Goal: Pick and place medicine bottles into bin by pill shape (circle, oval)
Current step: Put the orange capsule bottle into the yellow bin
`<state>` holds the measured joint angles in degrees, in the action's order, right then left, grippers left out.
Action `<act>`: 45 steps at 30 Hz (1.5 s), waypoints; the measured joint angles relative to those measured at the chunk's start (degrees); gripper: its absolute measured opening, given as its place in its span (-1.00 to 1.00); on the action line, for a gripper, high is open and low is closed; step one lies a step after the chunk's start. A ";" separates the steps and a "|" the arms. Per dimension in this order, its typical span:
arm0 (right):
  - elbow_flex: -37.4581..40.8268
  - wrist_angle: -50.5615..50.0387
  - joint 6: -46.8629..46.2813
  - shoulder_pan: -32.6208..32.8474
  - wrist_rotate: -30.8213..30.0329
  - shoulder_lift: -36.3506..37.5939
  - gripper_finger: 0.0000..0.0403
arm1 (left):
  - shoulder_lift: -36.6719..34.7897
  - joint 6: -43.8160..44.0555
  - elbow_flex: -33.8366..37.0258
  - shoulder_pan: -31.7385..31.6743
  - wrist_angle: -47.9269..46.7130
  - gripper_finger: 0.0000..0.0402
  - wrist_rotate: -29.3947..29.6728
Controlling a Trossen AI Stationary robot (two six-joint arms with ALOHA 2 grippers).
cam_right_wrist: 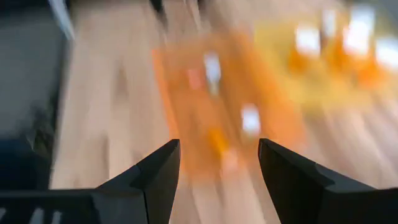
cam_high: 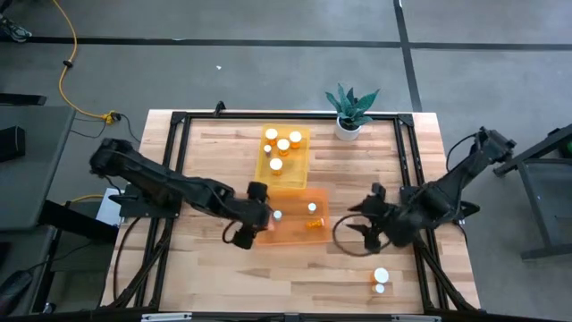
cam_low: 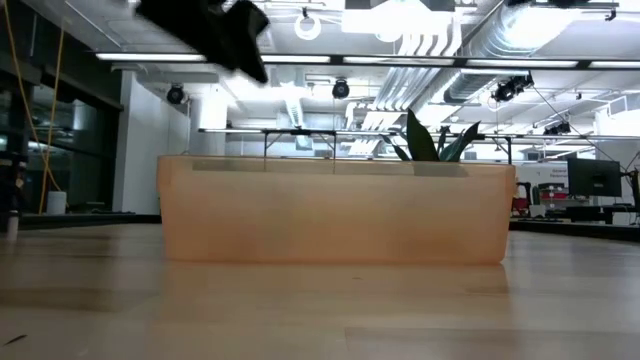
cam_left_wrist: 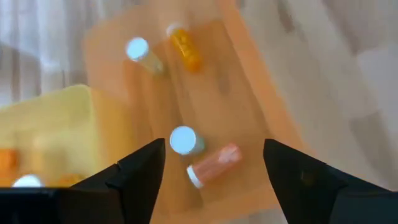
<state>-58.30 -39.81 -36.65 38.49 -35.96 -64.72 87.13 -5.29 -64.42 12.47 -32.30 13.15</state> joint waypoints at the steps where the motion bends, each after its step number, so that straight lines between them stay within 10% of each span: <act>1: -1.79 -5.07 -4.56 0.89 1.17 -1.78 0.05 | -1.18 2.12 -0.01 0.00 0.35 0.31 -0.37; 9: -11.83 -35.58 -44.53 8.37 20.66 -20.21 0.05 | -4.14 6.60 0.13 1.24 8.82 0.31 0.43; 21: -15.65 -32.29 -67.45 16.48 37.82 -32.47 0.05 | -2.38 1.67 0.00 1.78 17.22 0.31 3.37; 45: -18.73 -31.90 -86.34 19.64 32.68 -35.42 0.48 | -5.75 3.24 0.00 1.46 9.95 0.31 4.91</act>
<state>-77.04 -71.72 -122.99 58.13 -3.29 -100.14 81.38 -2.06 -64.42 13.93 -22.35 18.06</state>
